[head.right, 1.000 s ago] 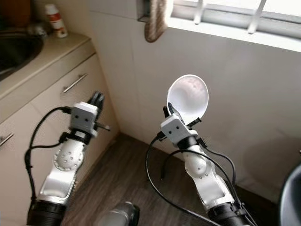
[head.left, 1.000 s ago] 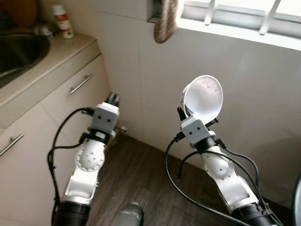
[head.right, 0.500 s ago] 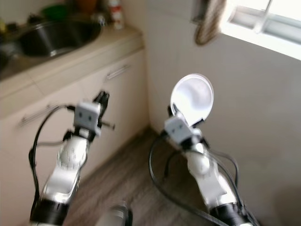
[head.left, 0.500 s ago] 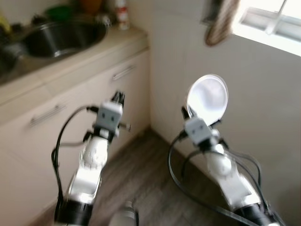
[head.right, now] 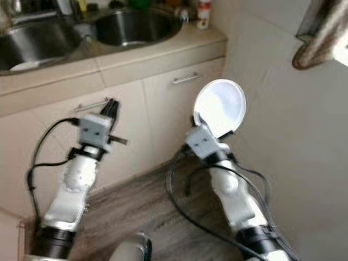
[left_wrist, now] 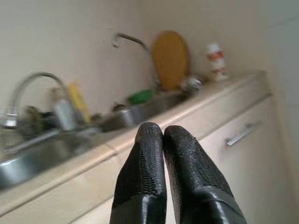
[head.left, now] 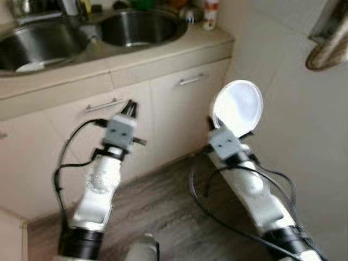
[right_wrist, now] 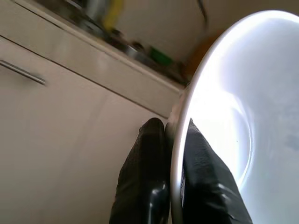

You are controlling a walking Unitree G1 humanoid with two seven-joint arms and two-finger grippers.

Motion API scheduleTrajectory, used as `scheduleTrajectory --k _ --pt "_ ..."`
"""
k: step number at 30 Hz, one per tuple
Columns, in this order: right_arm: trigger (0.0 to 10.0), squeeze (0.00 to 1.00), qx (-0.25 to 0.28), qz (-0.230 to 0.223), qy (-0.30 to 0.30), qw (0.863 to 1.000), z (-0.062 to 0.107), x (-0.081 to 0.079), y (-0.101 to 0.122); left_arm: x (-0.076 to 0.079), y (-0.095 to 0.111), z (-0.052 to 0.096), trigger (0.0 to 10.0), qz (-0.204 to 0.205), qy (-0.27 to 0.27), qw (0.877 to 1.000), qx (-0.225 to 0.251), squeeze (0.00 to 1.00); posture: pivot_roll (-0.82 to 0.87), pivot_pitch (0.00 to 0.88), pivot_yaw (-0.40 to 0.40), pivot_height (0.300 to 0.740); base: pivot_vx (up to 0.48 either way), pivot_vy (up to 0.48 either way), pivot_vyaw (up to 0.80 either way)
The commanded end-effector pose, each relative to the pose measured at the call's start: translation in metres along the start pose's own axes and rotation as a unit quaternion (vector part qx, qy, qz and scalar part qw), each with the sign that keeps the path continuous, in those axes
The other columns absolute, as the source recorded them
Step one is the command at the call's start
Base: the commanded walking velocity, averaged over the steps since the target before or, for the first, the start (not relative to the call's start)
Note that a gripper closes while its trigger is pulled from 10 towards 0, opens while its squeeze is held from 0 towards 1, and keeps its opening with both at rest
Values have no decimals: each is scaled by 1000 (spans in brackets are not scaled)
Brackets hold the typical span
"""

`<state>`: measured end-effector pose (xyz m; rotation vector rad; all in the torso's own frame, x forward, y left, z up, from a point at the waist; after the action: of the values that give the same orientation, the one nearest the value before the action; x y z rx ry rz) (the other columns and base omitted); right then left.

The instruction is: Kitchen organization

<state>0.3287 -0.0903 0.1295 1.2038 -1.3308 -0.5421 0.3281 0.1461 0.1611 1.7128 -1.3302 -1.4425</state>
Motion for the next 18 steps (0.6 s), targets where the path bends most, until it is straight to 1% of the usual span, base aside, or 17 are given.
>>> scheduleTrajectory --k 1,8,18 --pt "0 0 -2 8 -7 1000 1 6 -2 5 4 0 10000 6 -5 1000 8 0 170 0 -30 740 322 0 800" --pt "0 0 -1 8 -7 1000 0 6 -1 5 4 0 10000 7 -3 1000 9 0 169 0 -30 740 322 0 800" --pt "0 0 14 8 -31 999 -8 15 6 7 9 -5 10000 11 -3 1000 20 0 171 0 -28 740 337 0 800"
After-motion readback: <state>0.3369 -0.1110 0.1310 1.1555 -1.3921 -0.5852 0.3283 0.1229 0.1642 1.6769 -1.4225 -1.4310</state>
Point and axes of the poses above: a point about 5 cm out from each wrist's last joint towards the gripper, its own z axis pointing back from the gripper into the wrist, its own y axis along the axis of the wrist's last joint, x = y × z, the point moved 5 cm from there along -z, pointing out of the wrist towards the gripper, and after that the axes turned 5 degrees about -z, right-handed, at the moved point
